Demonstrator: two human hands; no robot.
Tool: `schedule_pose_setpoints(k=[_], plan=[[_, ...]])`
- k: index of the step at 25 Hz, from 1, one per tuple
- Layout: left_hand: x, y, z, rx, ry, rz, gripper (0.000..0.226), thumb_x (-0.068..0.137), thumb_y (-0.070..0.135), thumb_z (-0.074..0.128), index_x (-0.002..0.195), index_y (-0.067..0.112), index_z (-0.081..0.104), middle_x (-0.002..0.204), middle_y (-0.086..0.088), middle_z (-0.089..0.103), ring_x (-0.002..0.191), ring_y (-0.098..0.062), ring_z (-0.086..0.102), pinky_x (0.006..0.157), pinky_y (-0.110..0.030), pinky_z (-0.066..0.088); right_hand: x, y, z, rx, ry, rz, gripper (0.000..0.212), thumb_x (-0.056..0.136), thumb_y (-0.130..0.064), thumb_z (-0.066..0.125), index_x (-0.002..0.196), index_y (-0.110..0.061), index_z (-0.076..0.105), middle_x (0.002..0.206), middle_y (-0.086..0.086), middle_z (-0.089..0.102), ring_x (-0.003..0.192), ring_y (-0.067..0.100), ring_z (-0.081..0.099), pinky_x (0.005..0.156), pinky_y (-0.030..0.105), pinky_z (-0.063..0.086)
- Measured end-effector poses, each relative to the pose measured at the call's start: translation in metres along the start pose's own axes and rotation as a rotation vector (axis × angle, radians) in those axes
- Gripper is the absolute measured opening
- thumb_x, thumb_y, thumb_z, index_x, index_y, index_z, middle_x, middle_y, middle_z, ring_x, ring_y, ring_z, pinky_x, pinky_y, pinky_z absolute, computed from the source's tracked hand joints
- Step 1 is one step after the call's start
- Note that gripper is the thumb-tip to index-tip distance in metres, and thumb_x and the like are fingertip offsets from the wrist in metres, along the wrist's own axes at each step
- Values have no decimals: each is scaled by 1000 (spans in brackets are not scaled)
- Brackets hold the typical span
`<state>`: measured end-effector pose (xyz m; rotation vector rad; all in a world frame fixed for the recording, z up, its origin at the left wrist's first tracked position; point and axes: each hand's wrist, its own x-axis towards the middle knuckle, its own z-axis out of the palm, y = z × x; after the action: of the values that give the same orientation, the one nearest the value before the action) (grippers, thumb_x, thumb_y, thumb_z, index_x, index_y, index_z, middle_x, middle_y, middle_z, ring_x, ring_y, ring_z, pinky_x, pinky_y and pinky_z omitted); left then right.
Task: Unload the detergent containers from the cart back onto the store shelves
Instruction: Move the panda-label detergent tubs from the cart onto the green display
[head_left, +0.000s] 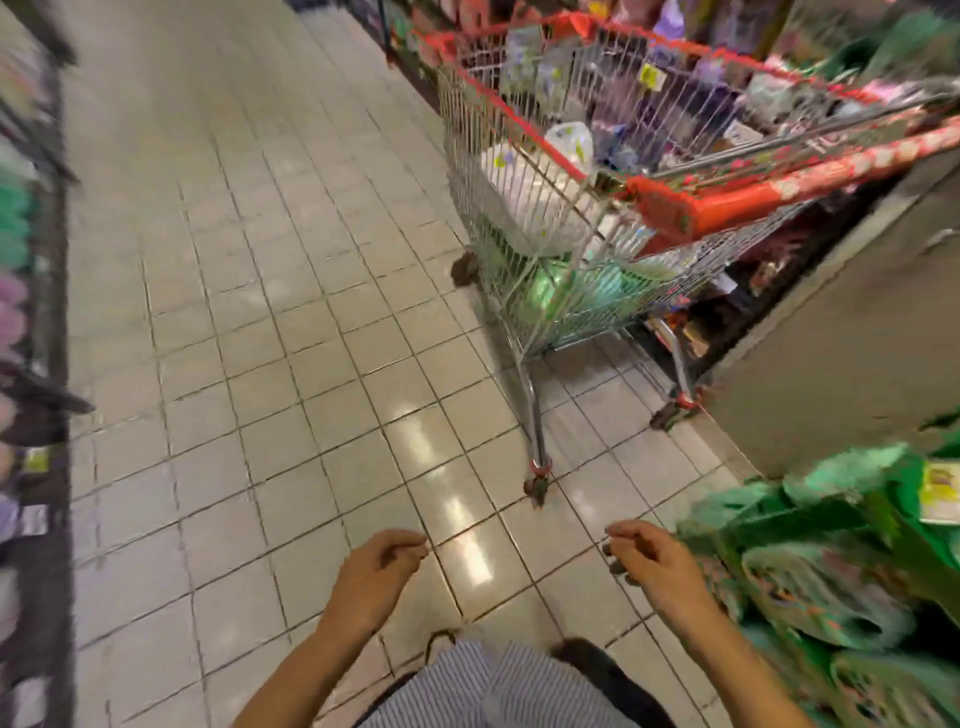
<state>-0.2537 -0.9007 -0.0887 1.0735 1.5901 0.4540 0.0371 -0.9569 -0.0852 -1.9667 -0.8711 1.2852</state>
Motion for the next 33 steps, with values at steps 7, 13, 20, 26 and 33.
schedule_pose_setpoints(k=[7,13,20,26,33], plan=[[80,18,-68,-36,46,13,14,93,20,60,95,31,68,95,8,71,91,-8,65,73,-20,46,66,-70,61,-15,-44,-8,17,93,-10,56,95,-22,67,91,3,71,75,11,66,61,15,51],[170,56,-98,-73,101,-99,15,94,17,57,103,22,67,102,2,70,95,-12,64,76,-22,46,178,-139,93,-121,-140,2,15,94,-11,55,99,-21,65,94,10,69,75,15,63,58,15,50],[268,169,-132,-104,139,16,17,94,18,57,96,33,66,100,6,71,96,-9,65,84,-26,49,282,-298,134,-92,-204,-302,26,91,-11,59,89,-37,63,88,8,70,79,23,64,78,33,53],[347,301,-137,-166,77,243,17,92,19,60,96,33,69,97,10,72,85,5,66,82,-21,49,330,-412,117,207,-45,-484,27,88,-1,63,89,-27,66,77,-6,65,69,0,59,68,13,48],[452,468,-119,-125,-202,516,17,90,8,62,91,23,70,87,7,73,78,4,65,71,-8,51,400,-476,45,309,377,-477,23,90,2,59,91,-21,64,84,8,68,69,9,60,68,17,49]])
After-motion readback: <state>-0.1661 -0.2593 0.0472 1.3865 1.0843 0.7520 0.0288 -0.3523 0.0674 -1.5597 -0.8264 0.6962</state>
